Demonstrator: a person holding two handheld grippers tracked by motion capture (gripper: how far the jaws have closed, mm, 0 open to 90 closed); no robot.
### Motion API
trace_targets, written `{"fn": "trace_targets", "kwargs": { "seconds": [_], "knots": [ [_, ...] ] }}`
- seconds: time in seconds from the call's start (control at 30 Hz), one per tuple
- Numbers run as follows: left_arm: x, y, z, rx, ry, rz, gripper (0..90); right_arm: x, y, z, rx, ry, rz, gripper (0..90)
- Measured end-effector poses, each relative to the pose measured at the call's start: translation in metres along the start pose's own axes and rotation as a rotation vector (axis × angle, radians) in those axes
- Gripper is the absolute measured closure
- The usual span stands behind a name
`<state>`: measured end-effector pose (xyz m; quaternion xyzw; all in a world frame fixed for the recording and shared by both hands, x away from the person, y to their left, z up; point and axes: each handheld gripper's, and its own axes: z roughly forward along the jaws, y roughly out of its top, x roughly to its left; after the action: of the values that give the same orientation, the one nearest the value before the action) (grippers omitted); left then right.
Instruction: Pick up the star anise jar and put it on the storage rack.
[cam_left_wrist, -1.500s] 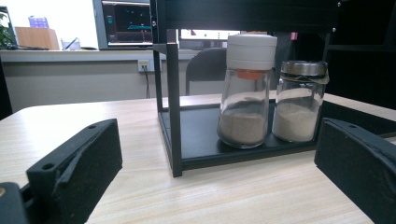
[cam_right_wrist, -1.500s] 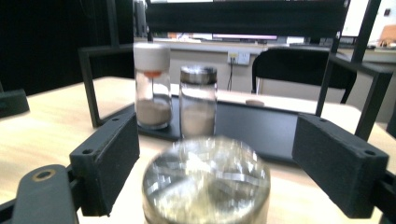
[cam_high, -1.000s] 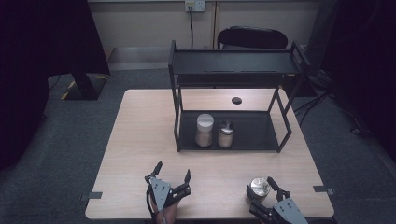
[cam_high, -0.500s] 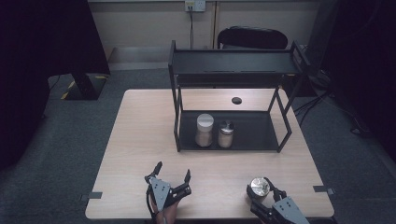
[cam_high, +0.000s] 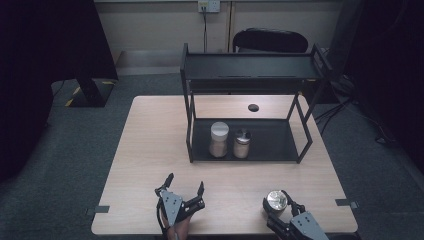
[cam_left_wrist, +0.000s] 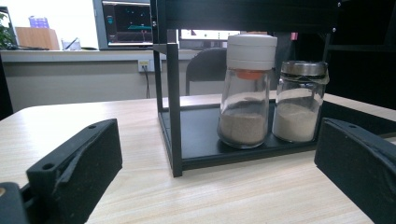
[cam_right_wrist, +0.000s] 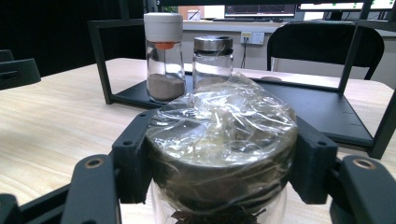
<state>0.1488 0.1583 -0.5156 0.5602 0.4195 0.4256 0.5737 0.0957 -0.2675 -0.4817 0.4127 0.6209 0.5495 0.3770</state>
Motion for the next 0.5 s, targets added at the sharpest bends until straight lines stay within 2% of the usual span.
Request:
{"fn": "trace_targets", "kwargs": {
  "seconds": [0.5],
  "knots": [
    [-0.0002, 0.0, 0.0, 0.0, 0.001, 0.0, 0.3, -0.0008, 0.0074, -0.0008, 0.01, 0.006, 0.001, 34.8]
  ]
}}
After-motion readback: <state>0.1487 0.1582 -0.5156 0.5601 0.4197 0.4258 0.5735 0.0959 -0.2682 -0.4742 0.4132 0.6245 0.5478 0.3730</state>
